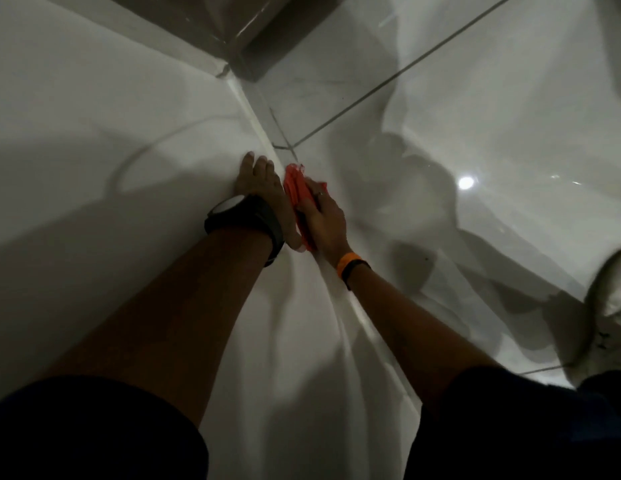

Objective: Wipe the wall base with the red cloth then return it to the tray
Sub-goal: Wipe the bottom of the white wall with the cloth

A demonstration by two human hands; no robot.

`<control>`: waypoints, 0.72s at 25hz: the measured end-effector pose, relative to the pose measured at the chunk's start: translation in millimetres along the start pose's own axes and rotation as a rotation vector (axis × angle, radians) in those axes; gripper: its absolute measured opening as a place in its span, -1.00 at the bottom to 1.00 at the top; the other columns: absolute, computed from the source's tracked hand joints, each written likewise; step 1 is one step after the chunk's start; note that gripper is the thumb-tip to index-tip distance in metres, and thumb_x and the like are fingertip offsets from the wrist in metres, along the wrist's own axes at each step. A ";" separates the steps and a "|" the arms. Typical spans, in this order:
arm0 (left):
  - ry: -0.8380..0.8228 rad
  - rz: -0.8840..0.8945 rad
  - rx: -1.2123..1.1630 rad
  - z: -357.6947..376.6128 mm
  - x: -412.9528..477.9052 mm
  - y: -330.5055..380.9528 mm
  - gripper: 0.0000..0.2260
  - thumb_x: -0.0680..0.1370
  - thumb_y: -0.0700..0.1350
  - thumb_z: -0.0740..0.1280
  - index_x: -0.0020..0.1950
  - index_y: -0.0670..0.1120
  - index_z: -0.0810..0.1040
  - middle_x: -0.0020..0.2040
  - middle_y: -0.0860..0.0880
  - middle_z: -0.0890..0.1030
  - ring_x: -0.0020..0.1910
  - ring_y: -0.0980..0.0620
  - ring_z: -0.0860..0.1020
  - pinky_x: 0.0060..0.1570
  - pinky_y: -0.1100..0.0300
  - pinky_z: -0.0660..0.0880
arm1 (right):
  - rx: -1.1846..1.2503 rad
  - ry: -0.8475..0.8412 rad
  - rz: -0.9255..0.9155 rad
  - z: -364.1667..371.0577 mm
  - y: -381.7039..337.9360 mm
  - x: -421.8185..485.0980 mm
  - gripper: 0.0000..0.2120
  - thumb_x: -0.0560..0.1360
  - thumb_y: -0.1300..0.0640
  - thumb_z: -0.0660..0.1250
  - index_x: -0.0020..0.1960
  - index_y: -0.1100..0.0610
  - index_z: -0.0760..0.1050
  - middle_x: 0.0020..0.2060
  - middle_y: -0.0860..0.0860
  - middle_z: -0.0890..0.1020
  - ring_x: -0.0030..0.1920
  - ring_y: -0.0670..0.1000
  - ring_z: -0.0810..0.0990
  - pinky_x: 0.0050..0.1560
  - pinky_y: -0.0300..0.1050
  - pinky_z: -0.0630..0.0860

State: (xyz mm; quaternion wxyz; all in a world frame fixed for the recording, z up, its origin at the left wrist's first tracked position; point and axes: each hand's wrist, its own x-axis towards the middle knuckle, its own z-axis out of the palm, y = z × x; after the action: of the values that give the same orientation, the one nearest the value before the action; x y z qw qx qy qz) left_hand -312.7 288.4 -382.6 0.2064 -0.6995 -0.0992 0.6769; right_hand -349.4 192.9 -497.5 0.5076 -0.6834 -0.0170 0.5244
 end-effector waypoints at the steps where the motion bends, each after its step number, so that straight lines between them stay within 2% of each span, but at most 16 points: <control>1: 0.004 -0.006 -0.011 -0.4 0.4 0.4 0.14 0.42 0.54 0.22 0.66 -0.20 -0.14 0.66 -0.26 -0.13 0.67 -0.21 -0.17 0.62 -0.16 -0.24 | -0.012 -0.041 0.002 -1.6 -7.8 15.5 -0.45 0.60 -0.16 0.11 0.57 -0.08 0.33 0.46 0.08 0.54 0.38 0.16 0.56 0.46 0.24 0.45; 3: -0.003 0.001 -0.027 -0.5 0.6 1.2 0.15 0.41 0.54 0.23 0.66 -0.20 -0.14 0.66 -0.26 -0.14 0.67 -0.21 -0.18 0.62 -0.16 -0.25 | -0.029 -0.131 0.026 -3.0 -11.1 35.7 -0.43 0.63 -0.12 0.15 0.63 -0.08 0.21 0.57 0.10 0.42 0.43 0.21 0.52 0.49 0.24 0.43; 5: -0.015 -0.001 0.006 -2.3 -1.9 1.0 0.14 0.43 0.55 0.19 0.66 -0.21 -0.14 0.66 -0.27 -0.14 0.67 -0.22 -0.18 0.62 -0.15 -0.24 | -0.038 -0.067 0.065 -4.6 6.2 11.0 -0.38 0.59 -0.10 0.16 0.64 -0.07 0.19 0.62 0.08 0.33 0.50 0.21 0.45 0.53 0.20 0.40; 8: -0.027 -0.002 0.025 -3.2 -6.6 -3.6 0.13 0.44 0.56 0.16 0.66 -0.22 -0.14 0.65 -0.27 -0.15 0.67 -0.22 -0.18 0.63 -0.14 -0.23 | -0.009 0.034 0.131 0.4 24.4 -42.9 -0.36 0.53 -0.16 0.11 0.61 -0.09 0.25 0.59 0.06 0.39 0.52 0.18 0.44 0.55 0.21 0.38; 10: -0.021 0.001 0.027 -1.8 -8.3 -0.7 0.14 0.44 0.56 0.16 0.66 -0.23 -0.16 0.65 -0.27 -0.16 0.67 -0.22 -0.19 0.63 -0.14 -0.23 | 0.004 0.010 0.068 -0.7 16.9 -22.6 -0.41 0.58 -0.22 0.09 0.58 -0.12 0.28 0.54 0.04 0.46 0.47 0.15 0.50 0.54 0.21 0.40; 12: -0.019 0.007 0.009 0.7 -6.8 6.5 0.15 0.43 0.54 0.19 0.65 -0.24 -0.19 0.65 -0.27 -0.17 0.67 -0.22 -0.19 0.63 -0.14 -0.23 | -0.036 -0.086 0.043 -5.4 3.2 12.8 -0.49 0.67 -0.16 0.12 0.60 -0.12 0.26 0.52 0.07 0.48 0.41 0.17 0.55 0.49 0.23 0.44; 14: -0.029 0.016 -0.001 4.4 -6.6 13.8 0.15 0.44 0.53 0.21 0.65 -0.24 -0.19 0.65 -0.28 -0.18 0.66 -0.23 -0.19 0.63 -0.13 -0.23 | -0.014 -0.130 0.035 -2.1 6.1 19.0 -0.48 0.69 -0.03 0.16 0.64 -0.07 0.19 0.60 0.09 0.37 0.45 0.21 0.51 0.49 0.24 0.44; 16: -0.028 0.026 0.021 5.9 -9.0 20.9 0.11 0.46 0.52 0.18 0.65 -0.23 -0.15 0.65 -0.30 -0.18 0.66 -0.24 -0.19 0.63 -0.13 -0.22 | -0.009 -0.028 0.059 -5.2 27.4 -16.1 -0.42 0.61 -0.04 0.16 0.63 -0.05 0.21 0.63 0.07 0.32 0.48 0.19 0.48 0.50 0.18 0.44; 18: -0.028 0.037 0.036 8.5 -13.4 25.3 0.09 0.47 0.52 0.15 0.65 -0.24 -0.14 0.64 -0.30 -0.18 0.66 -0.25 -0.19 0.63 -0.12 -0.21 | 0.004 0.025 0.160 -13.2 44.4 -58.0 -0.36 0.52 -0.10 0.12 0.60 -0.12 0.23 0.57 0.08 0.42 0.40 0.19 0.55 0.42 0.16 0.51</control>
State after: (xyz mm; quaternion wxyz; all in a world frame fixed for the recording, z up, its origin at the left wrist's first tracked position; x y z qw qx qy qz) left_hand -325.5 261.5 -381.1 0.2051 -0.6878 -0.0771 0.6920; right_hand -388.5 130.3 -489.4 0.4657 -0.6879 0.0451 0.5549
